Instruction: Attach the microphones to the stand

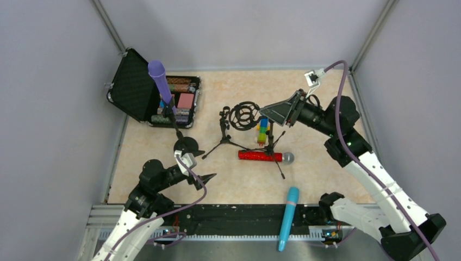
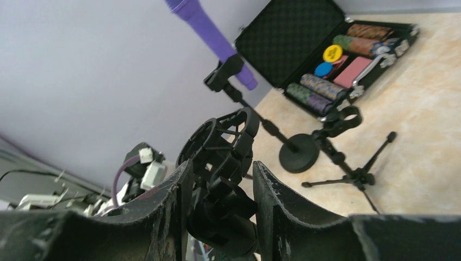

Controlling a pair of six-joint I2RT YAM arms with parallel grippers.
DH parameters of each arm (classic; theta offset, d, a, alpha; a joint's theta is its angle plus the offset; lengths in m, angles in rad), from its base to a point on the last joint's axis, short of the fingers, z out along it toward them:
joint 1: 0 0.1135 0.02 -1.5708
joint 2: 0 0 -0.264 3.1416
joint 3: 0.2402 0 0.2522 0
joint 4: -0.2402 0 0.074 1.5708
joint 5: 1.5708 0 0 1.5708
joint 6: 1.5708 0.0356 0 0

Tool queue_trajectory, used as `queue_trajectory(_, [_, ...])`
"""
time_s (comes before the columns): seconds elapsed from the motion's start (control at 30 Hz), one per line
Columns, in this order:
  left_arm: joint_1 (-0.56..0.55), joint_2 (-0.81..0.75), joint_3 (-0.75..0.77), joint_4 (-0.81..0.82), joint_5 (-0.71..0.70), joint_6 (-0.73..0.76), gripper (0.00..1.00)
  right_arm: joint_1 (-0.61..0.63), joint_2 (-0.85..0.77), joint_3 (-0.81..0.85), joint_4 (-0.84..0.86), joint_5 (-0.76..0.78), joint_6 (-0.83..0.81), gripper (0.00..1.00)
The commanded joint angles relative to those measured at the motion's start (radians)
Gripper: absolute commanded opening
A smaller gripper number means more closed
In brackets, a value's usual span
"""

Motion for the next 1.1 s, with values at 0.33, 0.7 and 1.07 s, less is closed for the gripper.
queue_trajectory(0.33, [-0.003,-0.127,0.043,-0.154,-0.423,0.155,0.99,0.250,0.067,-0.003,0.234,0.066,0.073,0.00])
queue_trajectory(0.7, [0.011,-0.304,0.059,-0.154,-0.772,0.121,0.99,0.382,0.217,-0.013,0.422,0.071,0.136,0.00])
queue_trajectory(1.07, [0.044,-0.304,0.101,-0.189,-0.849,0.117,0.99,0.486,0.407,0.016,0.605,0.036,0.205,0.00])
